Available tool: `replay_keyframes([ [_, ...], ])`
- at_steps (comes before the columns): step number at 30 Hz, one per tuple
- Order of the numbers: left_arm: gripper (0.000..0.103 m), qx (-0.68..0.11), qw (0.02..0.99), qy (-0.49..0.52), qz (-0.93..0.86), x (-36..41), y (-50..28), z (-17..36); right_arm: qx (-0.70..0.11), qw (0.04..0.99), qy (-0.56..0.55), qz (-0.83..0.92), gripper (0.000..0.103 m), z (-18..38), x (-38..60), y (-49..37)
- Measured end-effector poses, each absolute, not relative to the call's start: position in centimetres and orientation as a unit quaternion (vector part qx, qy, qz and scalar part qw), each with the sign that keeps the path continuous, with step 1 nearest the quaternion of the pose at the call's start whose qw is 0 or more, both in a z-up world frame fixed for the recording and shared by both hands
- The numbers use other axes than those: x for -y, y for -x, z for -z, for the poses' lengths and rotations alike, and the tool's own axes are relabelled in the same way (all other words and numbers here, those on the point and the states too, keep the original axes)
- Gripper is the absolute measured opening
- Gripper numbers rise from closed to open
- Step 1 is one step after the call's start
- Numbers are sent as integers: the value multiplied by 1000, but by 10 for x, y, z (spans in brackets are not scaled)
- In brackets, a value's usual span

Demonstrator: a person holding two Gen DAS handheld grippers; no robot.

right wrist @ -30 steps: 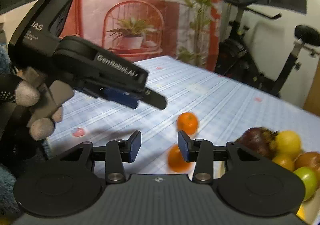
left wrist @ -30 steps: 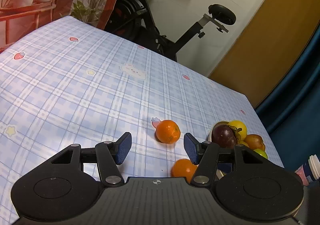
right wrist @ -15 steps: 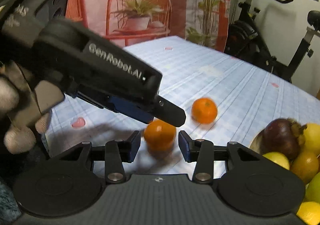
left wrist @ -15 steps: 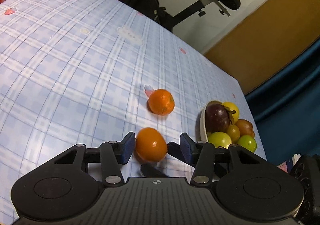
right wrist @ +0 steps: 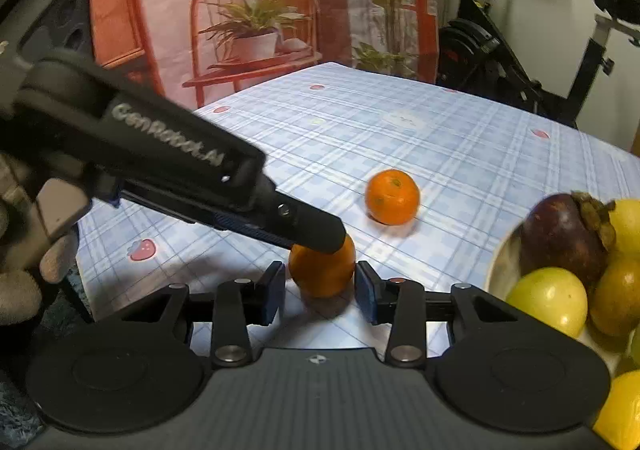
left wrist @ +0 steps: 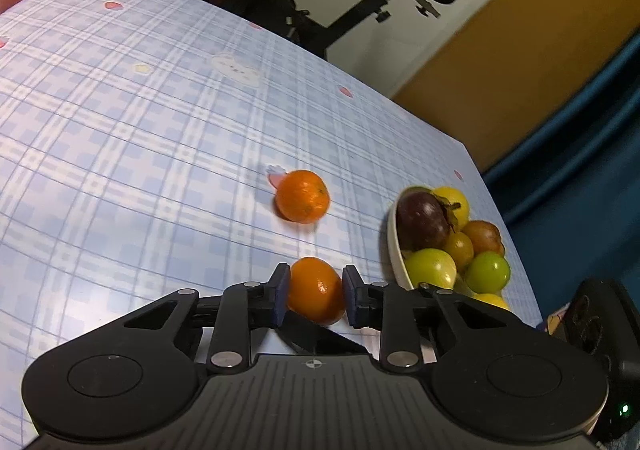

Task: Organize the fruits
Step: 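Carry the tangerine with the left gripper onto the beige plate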

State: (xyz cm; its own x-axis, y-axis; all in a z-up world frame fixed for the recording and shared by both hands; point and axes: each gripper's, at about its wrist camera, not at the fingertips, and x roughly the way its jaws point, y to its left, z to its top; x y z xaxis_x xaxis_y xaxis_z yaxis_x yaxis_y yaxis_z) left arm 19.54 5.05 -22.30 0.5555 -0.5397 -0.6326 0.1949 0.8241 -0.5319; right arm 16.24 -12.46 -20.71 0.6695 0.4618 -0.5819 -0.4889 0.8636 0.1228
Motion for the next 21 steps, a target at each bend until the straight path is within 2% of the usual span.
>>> replay_keyframes([
  [10, 30, -416, 855, 183, 251, -32, -196, 218, -318, 918, 8, -235, 38, 202, 140, -151],
  [16, 30, -376, 860, 147, 311, 1, -198, 186, -274, 942, -18, -191, 38, 175, 168, -133],
  [21, 31, -374, 848, 117, 357, 43, -206, 178, -259, 955, -39, -138, 38, 161, 201, -119],
])
